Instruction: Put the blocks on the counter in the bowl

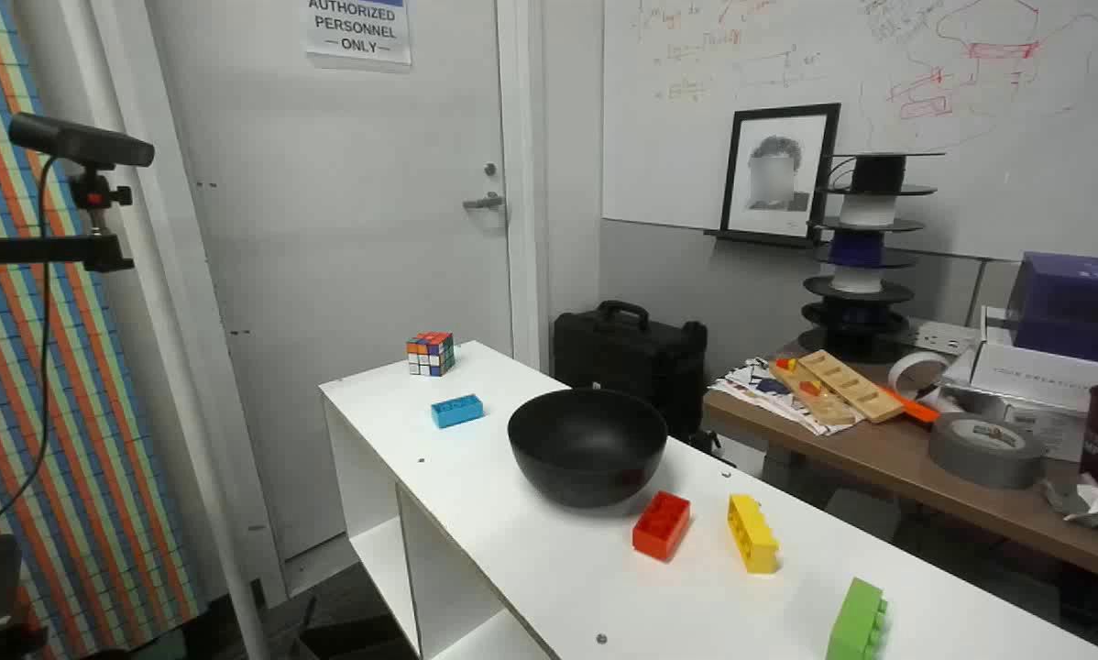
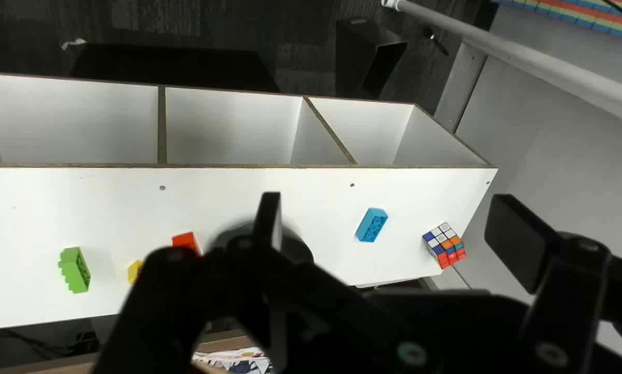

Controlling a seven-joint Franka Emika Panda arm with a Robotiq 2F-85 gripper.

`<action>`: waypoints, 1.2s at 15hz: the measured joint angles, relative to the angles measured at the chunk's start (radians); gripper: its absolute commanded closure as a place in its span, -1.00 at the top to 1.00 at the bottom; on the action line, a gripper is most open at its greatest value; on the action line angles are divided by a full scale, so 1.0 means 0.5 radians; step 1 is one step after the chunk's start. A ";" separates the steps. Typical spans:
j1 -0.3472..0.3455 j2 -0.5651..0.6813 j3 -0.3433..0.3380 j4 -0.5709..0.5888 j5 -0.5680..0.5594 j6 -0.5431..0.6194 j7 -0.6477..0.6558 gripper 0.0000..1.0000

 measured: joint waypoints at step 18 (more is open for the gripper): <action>0.002 0.047 0.024 0.003 0.000 0.017 0.015 1.00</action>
